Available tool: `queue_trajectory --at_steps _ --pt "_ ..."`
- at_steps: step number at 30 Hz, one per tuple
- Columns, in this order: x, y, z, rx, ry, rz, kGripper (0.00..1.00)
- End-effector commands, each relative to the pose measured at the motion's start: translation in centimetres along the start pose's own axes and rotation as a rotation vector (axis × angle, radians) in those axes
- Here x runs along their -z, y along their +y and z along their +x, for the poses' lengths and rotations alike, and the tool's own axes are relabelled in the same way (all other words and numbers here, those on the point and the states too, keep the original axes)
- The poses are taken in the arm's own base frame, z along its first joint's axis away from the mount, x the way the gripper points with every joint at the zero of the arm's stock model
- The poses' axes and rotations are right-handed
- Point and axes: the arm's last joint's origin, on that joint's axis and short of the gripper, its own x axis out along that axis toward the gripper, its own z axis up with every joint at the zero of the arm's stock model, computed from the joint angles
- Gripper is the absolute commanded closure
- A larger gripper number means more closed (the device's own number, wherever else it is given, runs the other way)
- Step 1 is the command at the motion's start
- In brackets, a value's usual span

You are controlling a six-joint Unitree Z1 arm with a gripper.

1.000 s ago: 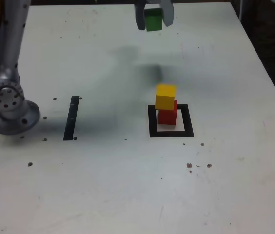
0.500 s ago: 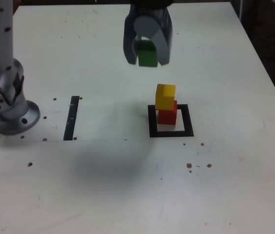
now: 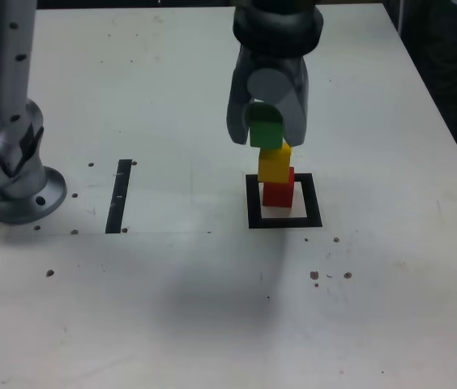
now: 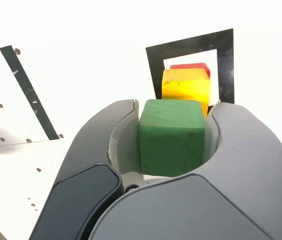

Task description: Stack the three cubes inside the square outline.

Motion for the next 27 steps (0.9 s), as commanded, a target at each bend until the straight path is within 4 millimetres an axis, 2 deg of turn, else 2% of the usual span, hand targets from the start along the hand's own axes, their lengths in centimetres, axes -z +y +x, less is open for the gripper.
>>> queue_trajectory --at_steps 1,23,27 --pt "-0.5 -0.1 0.3 0.001 0.005 -0.006 0.90" --pt "-1.4 0.3 1.8 -0.006 -0.018 -0.036 0.84" --pt "-1.4 0.3 2.0 -0.008 -0.011 -0.037 0.74"
